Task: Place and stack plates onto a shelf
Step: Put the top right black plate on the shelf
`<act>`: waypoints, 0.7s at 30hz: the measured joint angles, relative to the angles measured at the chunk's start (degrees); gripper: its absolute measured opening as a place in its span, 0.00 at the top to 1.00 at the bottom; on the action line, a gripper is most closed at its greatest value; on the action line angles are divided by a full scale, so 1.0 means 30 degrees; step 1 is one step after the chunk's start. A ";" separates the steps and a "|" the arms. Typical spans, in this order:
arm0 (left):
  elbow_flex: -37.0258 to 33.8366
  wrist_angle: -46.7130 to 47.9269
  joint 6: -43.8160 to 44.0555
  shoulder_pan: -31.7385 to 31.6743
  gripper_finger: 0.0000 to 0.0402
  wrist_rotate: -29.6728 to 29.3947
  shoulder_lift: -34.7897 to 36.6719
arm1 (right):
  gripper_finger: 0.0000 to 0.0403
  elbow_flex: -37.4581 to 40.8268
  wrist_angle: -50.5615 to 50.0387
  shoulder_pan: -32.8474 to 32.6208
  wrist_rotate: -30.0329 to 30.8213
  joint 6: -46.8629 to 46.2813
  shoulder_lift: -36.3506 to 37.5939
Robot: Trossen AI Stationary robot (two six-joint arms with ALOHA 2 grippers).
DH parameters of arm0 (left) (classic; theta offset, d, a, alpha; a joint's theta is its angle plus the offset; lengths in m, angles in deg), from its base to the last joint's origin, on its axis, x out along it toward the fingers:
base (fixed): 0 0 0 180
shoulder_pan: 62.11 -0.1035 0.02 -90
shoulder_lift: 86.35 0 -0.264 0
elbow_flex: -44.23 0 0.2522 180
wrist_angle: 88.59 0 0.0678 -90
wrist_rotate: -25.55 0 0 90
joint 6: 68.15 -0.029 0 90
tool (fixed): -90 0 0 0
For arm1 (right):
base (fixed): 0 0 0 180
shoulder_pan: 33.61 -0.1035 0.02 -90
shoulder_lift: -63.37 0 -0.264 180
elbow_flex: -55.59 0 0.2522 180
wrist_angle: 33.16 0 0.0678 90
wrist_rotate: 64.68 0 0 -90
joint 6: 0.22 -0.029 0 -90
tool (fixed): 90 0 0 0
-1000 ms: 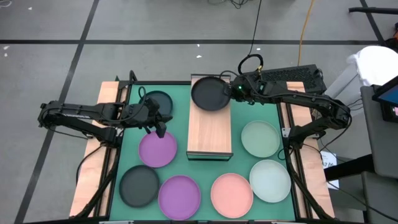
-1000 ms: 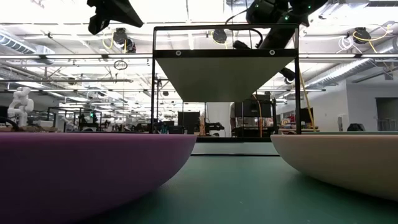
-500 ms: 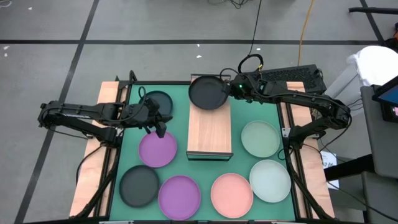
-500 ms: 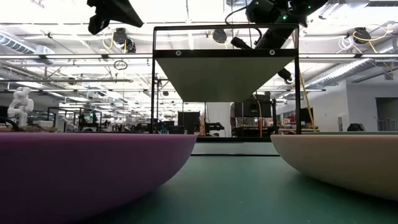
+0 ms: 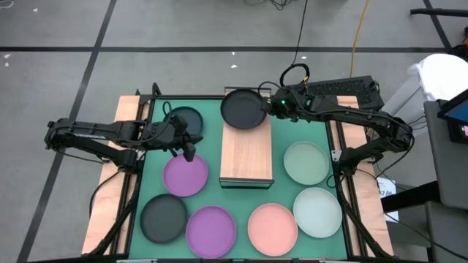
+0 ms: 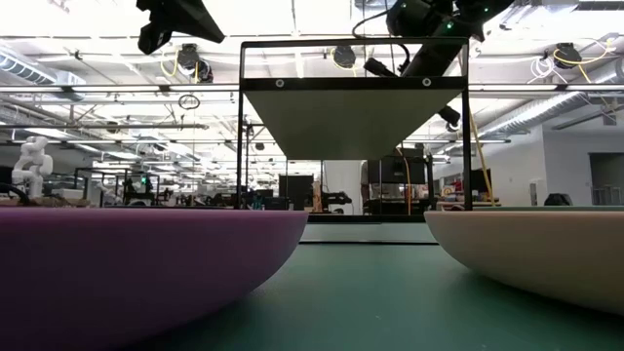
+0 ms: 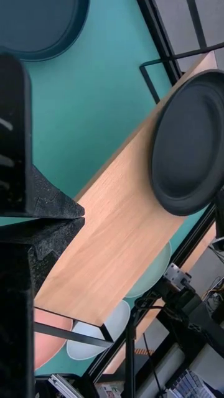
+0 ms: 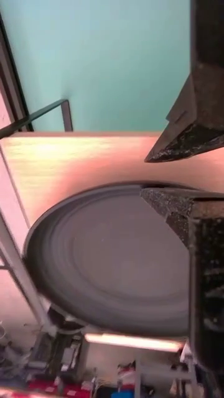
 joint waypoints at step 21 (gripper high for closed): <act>0.0000 0.0223 0.0174 0.0000 1.00 -0.0014 0.0000 | 0.79 0.0000 -0.0368 0.0000 0.0121 0.0263 0.0261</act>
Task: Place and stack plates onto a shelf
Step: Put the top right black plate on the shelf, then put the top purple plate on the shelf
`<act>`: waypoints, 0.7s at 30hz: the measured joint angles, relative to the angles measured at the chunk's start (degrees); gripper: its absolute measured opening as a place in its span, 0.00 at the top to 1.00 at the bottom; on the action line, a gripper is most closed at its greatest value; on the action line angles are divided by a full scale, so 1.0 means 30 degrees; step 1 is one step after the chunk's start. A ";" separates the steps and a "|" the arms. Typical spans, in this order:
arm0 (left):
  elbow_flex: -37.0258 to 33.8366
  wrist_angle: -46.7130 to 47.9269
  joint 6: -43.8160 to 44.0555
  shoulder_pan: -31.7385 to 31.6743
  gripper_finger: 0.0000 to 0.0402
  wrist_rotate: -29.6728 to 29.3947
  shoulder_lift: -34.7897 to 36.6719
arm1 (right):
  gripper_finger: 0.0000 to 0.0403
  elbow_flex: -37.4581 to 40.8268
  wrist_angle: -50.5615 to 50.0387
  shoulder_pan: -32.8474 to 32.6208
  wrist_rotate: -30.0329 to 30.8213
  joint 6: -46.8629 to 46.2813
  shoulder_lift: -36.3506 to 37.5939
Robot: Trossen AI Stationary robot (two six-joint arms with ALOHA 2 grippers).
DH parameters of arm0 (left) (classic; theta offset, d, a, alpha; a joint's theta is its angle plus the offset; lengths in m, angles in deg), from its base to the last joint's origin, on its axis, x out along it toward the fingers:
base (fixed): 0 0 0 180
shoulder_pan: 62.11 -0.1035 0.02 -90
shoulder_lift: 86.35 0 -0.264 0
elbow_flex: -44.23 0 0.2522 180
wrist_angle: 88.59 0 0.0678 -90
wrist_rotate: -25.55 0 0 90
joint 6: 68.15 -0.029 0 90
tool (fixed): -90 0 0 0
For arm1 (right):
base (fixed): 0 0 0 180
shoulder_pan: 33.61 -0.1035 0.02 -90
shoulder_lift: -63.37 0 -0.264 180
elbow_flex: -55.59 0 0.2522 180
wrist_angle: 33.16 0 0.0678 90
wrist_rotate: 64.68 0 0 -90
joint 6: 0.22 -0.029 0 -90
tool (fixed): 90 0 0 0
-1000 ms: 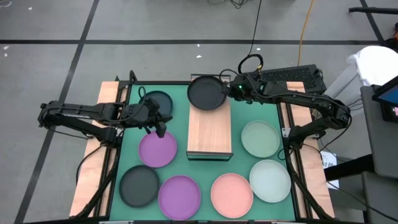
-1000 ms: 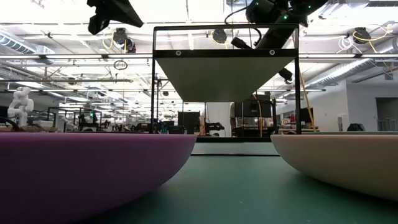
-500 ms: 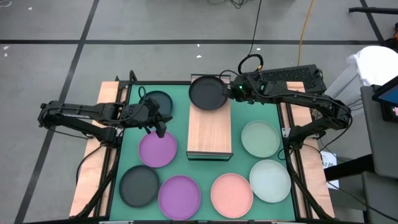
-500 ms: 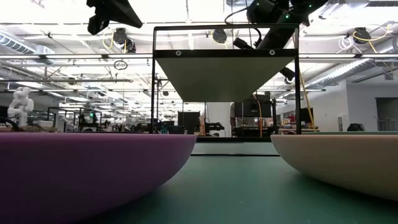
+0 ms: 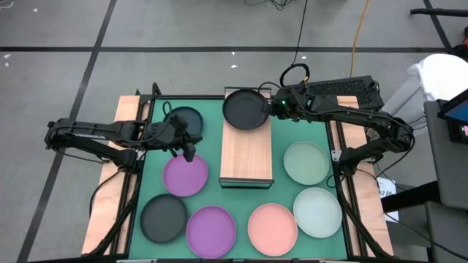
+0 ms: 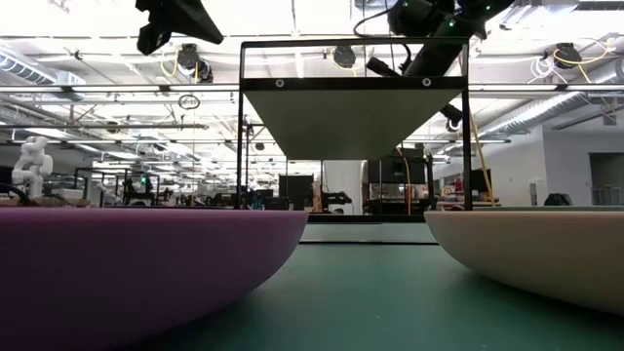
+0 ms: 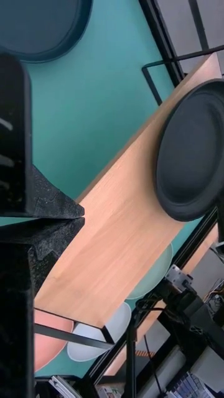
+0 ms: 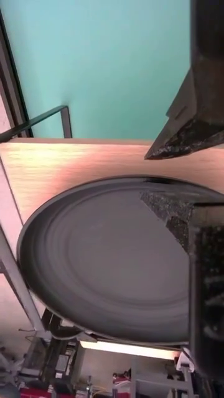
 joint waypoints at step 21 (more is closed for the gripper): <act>-0.0007 0.9691 0.8982 -0.0329 0.99 0.1397 0.0000 | 0.55 0.0007 -0.0341 -0.0012 0.0950 0.2276 0.2844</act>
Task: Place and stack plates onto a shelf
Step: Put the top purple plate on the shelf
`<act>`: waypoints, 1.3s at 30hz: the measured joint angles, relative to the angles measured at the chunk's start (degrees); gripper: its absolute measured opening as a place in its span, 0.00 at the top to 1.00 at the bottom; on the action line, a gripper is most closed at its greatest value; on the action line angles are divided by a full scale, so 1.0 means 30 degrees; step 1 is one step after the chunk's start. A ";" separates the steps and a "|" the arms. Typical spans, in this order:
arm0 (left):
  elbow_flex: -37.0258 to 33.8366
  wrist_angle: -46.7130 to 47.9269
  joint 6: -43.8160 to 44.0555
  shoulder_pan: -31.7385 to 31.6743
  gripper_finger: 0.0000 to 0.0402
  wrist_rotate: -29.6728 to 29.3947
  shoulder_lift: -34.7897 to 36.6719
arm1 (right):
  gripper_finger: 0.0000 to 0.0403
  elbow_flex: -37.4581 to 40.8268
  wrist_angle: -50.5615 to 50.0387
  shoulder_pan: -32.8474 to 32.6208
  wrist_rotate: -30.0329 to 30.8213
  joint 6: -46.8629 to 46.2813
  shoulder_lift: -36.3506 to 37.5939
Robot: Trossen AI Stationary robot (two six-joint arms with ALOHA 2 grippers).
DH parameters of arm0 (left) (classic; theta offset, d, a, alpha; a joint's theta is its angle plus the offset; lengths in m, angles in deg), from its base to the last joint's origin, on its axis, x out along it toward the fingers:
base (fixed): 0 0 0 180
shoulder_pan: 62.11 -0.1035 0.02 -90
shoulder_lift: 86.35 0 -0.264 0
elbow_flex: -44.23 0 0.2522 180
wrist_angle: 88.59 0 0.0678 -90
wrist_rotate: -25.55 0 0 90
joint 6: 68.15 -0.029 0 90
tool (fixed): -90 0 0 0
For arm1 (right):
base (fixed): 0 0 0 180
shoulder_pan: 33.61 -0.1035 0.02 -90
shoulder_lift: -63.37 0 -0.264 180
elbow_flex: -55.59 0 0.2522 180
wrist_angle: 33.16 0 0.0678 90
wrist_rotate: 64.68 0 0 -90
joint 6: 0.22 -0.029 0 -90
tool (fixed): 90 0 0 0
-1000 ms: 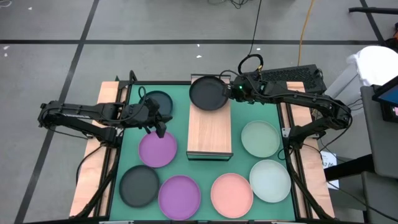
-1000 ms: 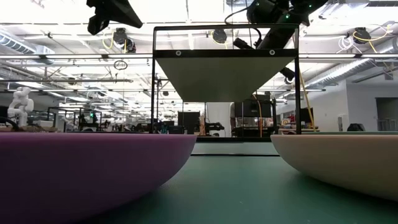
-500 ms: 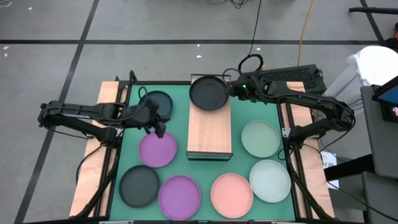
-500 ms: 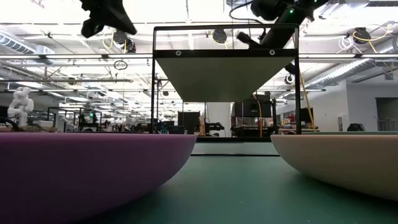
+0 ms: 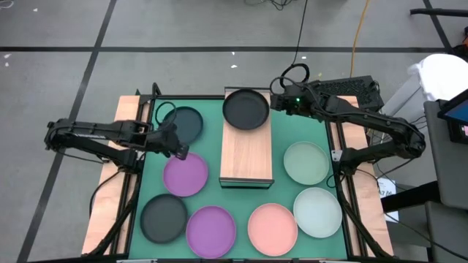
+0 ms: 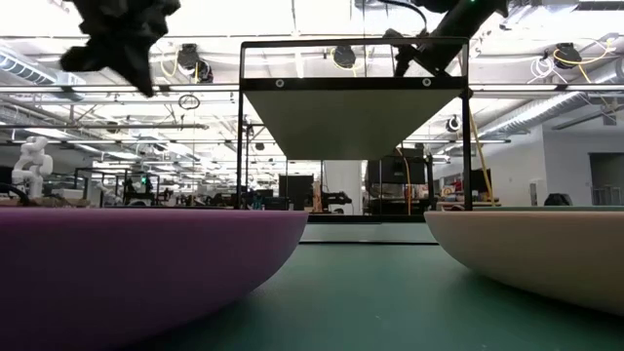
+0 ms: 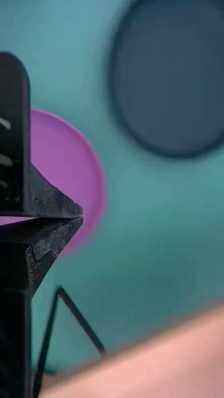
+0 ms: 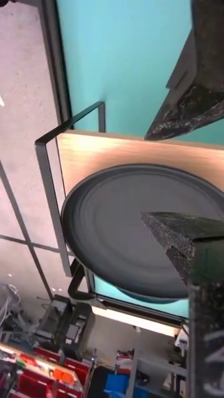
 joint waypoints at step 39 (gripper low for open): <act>-0.8630 -0.1738 0.2989 -0.1765 0.52 0.6042 0.0007 | 0.55 0.0000 -0.0857 -0.1118 -0.0080 0.1258 0.0332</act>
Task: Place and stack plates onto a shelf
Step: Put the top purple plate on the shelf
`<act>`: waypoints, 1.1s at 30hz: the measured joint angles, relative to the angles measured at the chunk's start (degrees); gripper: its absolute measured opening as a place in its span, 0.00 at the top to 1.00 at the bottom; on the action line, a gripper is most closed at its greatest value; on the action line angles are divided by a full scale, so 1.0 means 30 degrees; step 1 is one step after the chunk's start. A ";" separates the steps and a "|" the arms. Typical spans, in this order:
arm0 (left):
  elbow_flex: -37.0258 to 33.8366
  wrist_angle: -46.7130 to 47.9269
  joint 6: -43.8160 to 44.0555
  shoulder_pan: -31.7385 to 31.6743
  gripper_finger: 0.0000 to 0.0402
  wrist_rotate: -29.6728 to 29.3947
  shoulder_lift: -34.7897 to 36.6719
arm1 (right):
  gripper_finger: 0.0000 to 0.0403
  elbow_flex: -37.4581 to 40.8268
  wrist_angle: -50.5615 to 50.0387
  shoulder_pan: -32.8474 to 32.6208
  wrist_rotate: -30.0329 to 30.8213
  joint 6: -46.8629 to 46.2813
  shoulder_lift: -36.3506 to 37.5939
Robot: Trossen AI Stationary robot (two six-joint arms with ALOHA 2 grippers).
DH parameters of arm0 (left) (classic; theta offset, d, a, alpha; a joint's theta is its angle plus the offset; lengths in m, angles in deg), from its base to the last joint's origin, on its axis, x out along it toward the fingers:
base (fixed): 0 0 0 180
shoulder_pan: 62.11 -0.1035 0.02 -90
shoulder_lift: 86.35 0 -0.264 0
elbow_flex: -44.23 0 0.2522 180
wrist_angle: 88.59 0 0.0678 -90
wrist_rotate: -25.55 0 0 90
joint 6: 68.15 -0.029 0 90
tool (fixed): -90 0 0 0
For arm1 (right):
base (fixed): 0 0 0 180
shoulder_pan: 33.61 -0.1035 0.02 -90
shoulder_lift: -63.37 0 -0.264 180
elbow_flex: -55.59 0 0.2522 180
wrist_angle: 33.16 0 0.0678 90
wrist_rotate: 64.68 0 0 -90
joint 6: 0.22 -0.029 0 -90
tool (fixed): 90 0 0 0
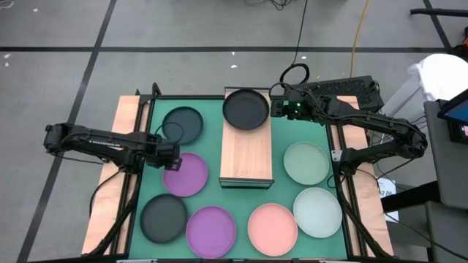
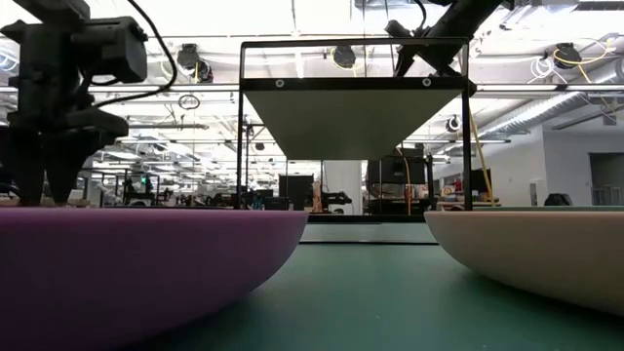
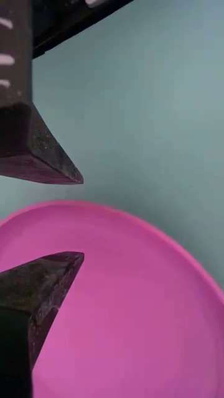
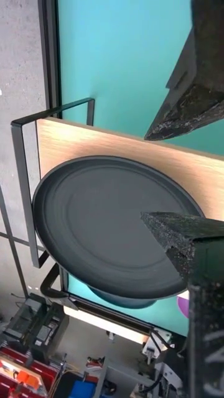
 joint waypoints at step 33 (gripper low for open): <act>-0.1814 -0.2354 -0.1829 -0.1053 0.97 0.1909 0.0022 | 0.55 0.0000 -0.0539 -0.0007 -0.0015 0.0423 0.0000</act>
